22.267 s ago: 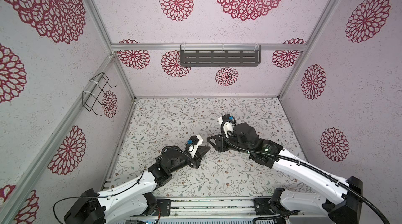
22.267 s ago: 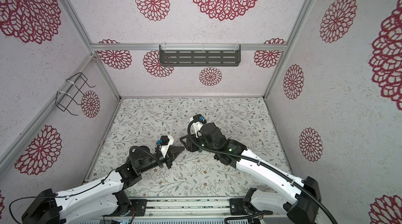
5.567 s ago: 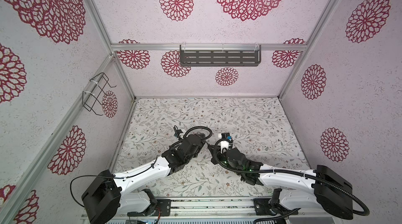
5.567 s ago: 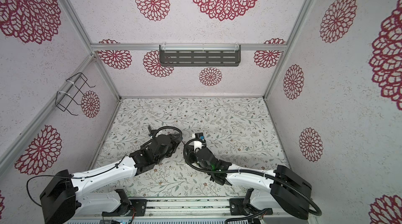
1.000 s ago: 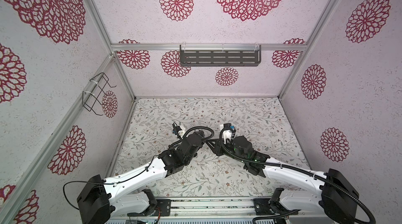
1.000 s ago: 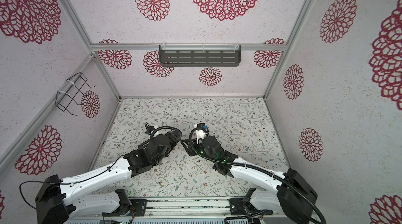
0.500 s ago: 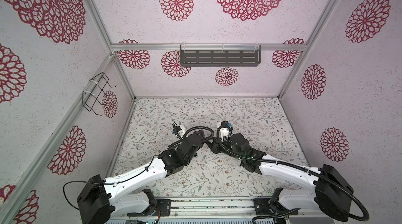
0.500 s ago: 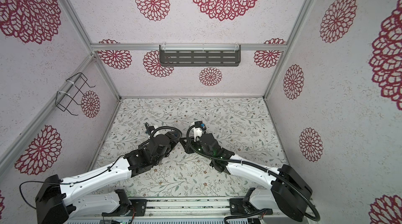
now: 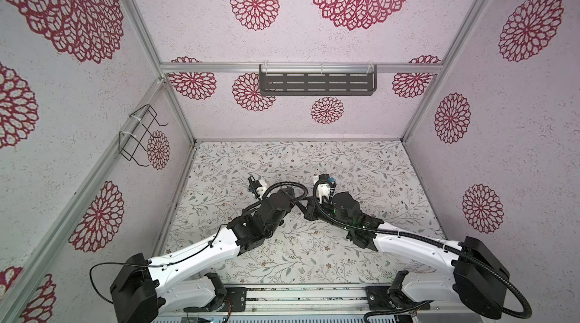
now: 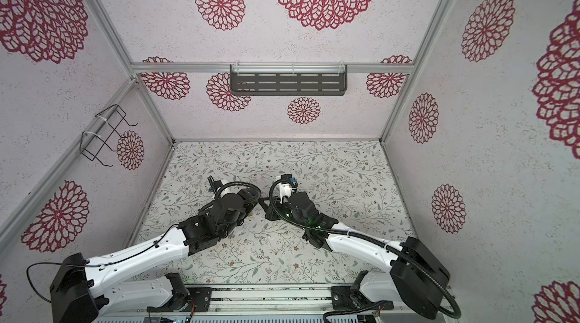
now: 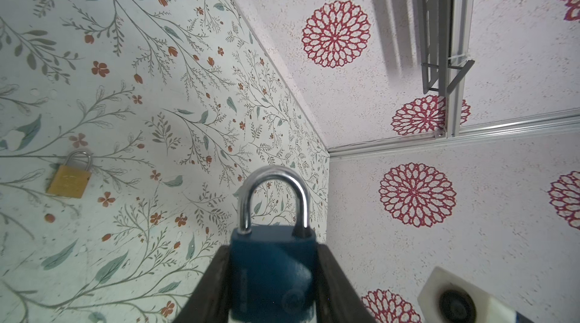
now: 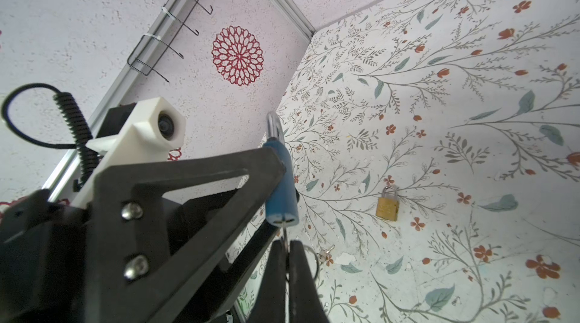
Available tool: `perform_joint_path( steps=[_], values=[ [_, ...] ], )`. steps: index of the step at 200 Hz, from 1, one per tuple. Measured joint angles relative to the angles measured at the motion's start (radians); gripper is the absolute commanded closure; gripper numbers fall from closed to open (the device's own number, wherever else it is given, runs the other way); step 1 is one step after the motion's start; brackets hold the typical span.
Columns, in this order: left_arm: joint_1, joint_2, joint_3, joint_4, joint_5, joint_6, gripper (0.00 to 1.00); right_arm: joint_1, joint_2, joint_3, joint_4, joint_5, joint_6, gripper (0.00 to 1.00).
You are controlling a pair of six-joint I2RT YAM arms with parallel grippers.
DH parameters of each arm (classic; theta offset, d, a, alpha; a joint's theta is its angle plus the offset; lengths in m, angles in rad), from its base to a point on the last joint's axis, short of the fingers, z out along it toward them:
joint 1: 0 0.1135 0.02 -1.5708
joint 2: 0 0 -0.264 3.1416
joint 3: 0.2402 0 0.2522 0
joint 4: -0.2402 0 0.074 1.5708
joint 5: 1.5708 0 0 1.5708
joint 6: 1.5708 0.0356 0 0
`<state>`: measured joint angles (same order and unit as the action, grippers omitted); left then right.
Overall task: Unlock with the key
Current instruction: 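Twist the inserted silver key with the right gripper while the left gripper holds the padlock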
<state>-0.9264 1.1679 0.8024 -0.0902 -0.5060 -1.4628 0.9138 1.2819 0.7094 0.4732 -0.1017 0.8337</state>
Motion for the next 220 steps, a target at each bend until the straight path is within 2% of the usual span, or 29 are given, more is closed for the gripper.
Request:
perform_joint_path(
  steps=[111,220],
  values=[
    [0.003,-0.056,-0.093,0.179,0.027,-0.013,1.0,0.001,0.0,-0.067,0.192,-0.01,0.259,1.0],
    [-0.014,-0.055,-0.106,0.278,-0.001,-0.066,1.0,0.025,-0.027,-0.101,0.286,0.059,0.421,1.0]
  ],
)
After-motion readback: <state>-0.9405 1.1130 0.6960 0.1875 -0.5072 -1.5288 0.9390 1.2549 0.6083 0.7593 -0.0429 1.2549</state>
